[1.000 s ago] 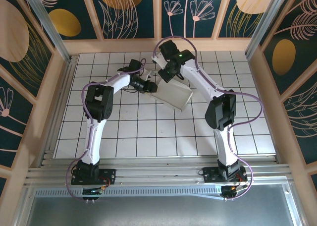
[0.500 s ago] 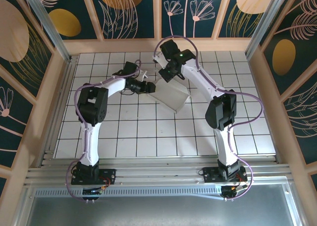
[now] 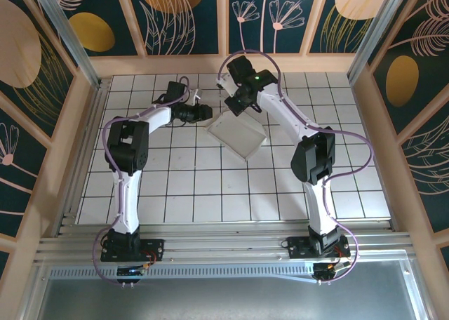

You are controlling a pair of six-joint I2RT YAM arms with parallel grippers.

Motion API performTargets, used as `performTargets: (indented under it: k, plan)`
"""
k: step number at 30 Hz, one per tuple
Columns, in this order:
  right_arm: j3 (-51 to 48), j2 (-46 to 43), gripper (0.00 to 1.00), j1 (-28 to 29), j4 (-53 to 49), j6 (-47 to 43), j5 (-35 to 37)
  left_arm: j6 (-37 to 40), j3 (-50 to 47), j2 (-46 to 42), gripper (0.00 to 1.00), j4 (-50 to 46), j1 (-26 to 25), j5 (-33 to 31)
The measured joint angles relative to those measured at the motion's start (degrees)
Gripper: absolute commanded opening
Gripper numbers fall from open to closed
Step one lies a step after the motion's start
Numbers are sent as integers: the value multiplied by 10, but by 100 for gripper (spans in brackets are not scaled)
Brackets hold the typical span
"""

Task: Fold the paper box

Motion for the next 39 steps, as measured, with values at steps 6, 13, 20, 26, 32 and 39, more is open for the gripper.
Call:
performTargets:
  k: [6,13,20,26,32,39]
  plan:
    - [0,0,0,0,0,0,0,14,14,29,41,-34,0,18]
    - [0,0,0,0,0,2,0,21,24,38,41,-46,1,66]
    - [0,0,0,0,0,4,0,33,48,53,41,-69,-4,86]
    - [0,0,0,0,0,11,0,57,82,67,40,-109,-17,71]
    - [0,0,0,0,0,13,0,83,103,73,32,-142,-27,32]
    - [0,1,0,0,0,15,-2,119,137,83,22,-171,-50,-51]
